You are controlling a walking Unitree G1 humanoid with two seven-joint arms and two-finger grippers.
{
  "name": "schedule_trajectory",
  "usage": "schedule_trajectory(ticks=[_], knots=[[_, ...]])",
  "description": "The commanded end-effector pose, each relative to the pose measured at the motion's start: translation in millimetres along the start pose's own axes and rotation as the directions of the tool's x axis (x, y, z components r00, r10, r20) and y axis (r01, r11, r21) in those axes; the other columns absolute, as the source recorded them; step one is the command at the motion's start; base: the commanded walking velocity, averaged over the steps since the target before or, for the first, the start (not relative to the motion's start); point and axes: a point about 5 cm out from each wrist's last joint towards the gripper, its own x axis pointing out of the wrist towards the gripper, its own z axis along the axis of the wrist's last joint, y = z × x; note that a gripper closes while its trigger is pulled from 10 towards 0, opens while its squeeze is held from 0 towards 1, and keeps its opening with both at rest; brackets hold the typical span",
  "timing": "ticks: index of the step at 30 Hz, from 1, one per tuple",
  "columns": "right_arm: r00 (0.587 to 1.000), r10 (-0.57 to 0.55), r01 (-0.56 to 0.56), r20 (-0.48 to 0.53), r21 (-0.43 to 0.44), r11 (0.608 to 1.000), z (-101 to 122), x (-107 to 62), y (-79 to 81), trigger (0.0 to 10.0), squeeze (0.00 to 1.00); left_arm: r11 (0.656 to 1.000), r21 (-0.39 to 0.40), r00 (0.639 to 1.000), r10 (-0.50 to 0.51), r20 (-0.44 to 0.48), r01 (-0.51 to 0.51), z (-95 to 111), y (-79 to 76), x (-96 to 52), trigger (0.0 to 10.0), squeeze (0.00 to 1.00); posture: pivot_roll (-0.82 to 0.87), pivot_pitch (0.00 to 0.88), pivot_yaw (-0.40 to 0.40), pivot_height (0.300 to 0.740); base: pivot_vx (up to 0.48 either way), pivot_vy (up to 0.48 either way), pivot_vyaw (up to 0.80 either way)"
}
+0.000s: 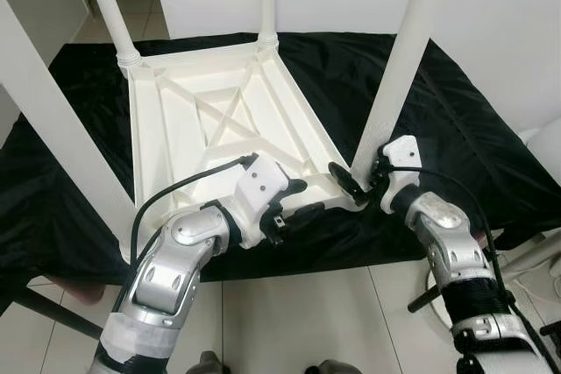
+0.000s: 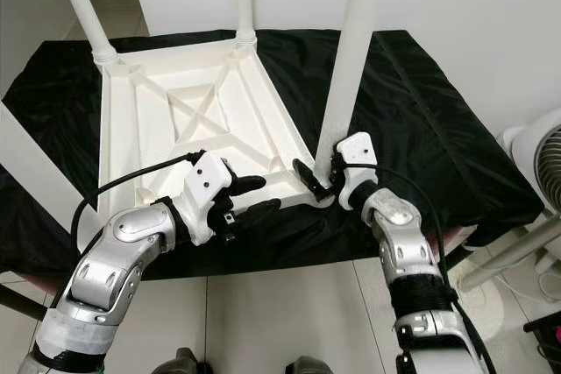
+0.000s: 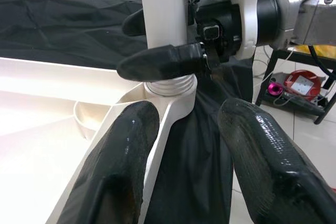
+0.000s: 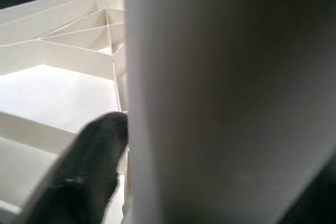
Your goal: Building children table
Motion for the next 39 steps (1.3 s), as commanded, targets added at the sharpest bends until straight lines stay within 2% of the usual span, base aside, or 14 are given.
schedule_trajectory(ticks=[1, 12, 13, 14, 15, 16, 19, 21, 24, 25, 30, 32, 37, 39], knots=[[0.999, 0.041, -0.041, -0.008, -0.010, 0.999, -0.8, 3.6, 1.7, 0.0, 0.00, 0.995, 0.005, 0.995, 0.099, -0.008, -0.098, -0.3, 0.5, 1.6, 10.0, 0.00, -0.08, 0.000, 0.001, 0.740, 0.000, 0.000, 0.00], [0.999, 0.040, -0.041, -0.032, -0.021, 0.999, -8.0, 1.2, 0.5, 0.0, 0.00, 0.996, 0.019, 0.996, 0.088, -0.013, -0.088, -1.0, -4.4, 3.3, 10.0, 0.00, -0.08, 0.000, -0.002, 0.740, 0.000, 0.000, 0.00], [0.999, 0.023, -0.024, -0.035, -0.023, 0.999, -9.1, 0.8, 0.4, 3.4, 0.00, 0.995, 0.019, 0.995, 0.094, -0.014, -0.093, -1.3, -3.4, 2.8, 10.0, 0.00, -0.08, 0.000, -0.001, 0.740, 0.000, 0.000, 0.00], [0.999, 0.012, -0.013, -0.037, -0.024, 1.000, -9.7, 0.7, 0.4, 3.4, 0.00, 0.995, 0.018, 0.995, 0.098, -0.015, -0.097, -1.5, -2.6, 2.5, 10.0, 0.00, -0.08, 0.000, -0.001, 0.740, 0.000, 0.000, 0.00], [0.999, -0.016, 0.016, -0.039, -0.007, 1.000, -10.6, 1.3, 1.0, 10.0, 0.00, 0.995, 0.019, 0.995, 0.102, -0.017, -0.102, -1.8, -1.6, 1.8, 10.0, 0.00, -0.09, 0.004, -0.001, 0.740, 0.000, 0.000, 0.00], [0.999, -0.016, 0.016, -0.039, -0.007, 1.000, -10.6, 1.3, 1.0, 10.0, 0.00, 0.995, 0.019, 0.995, 0.102, -0.017, -0.102, -1.8, -1.6, 1.8, 10.0, 0.00, -0.09, 0.004, -0.001, 0.740, 0.000, 0.000, 0.00], [0.990, -0.137, 0.137, -0.027, 0.029, 0.990, -9.1, 5.5, 8.2, 10.0, 0.00, 0.993, 0.021, 0.993, 0.114, -0.021, -0.113, -2.4, 1.1, 0.1, 10.0, 0.00, -0.09, 0.011, -0.002, 0.740, 0.000, 0.000, 0.00], [0.989, -0.149, 0.150, -0.023, 0.052, 0.987, -8.5, 6.9, 12.1, 10.0, 0.00, 0.993, 0.021, 0.993, 0.116, -0.022, -0.116, -2.5, 1.6, -0.2, 10.0, 0.00, -0.09, 0.011, -0.002, 0.740, 0.000, 0.000, 0.00], [0.971, -0.237, 0.240, -0.038, 0.103, 0.965, -6.7, 12.9, 24.7, 10.0, 0.00, 0.991, 0.032, 0.992, 0.128, -0.018, -0.127, -2.2, 3.4, -0.2, 10.0, 0.00, -0.10, 0.015, -0.001, 0.740, 0.000, 0.000, 0.00], [0.945, -0.321, 0.327, -0.065, 0.140, 0.934, -5.9, 17.0, 34.4, 10.0, 0.00, 0.990, 0.040, 0.991, 0.137, -0.016, -0.136, -1.8, 5.3, -0.2, 10.0, 0.00, -0.10, 0.014, -0.001, 0.740, 0.000, 0.000, 0.00], [0.916, -0.392, 0.401, -0.087, 0.159, 0.902, -5.6, 21.0, 45.0, 10.0, 0.00, 0.989, 0.039, 0.989, 0.145, -0.016, -0.144, -1.7, 8.7, -1.1, 10.0, 0.00, -0.10, 0.013, -0.001, 0.740, 0.000, 0.000, 0.00], [0.860, -0.495, 0.510, -0.122, 0.191, 0.839, -4.6, 24.5, 56.1, 10.0, 0.00, 0.987, 0.041, 0.988, 0.156, -0.017, -0.155, -1.4, 12.3, -2.2, 10.0, 0.00, -0.10, 0.013, 0.000, 0.740, 0.000, 0.000, 0.00], [0.836, -0.534, 0.549, -0.130, 0.221, 0.806, -1.7, 27.0, 66.8, 10.0, 0.00, 0.986, 0.046, 0.987, 0.161, -0.018, -0.160, -0.9, 13.9, -2.8, 10.0, 0.00, -0.09, 0.014, 0.000, 0.740, 0.000, 0.000, 0.00], [0.846, -0.517, 0.533, -0.131, 0.240, 0.811, -0.7, 28.5, 71.2, 10.0, 0.00, 0.986, 0.047, 0.987, 0.162, -0.018, -0.161, -0.7, 14.2, -3.2, 10.0, 0.00, -0.09, 0.015, 0.001, 0.740, 0.000, 0.000, 0.00]])
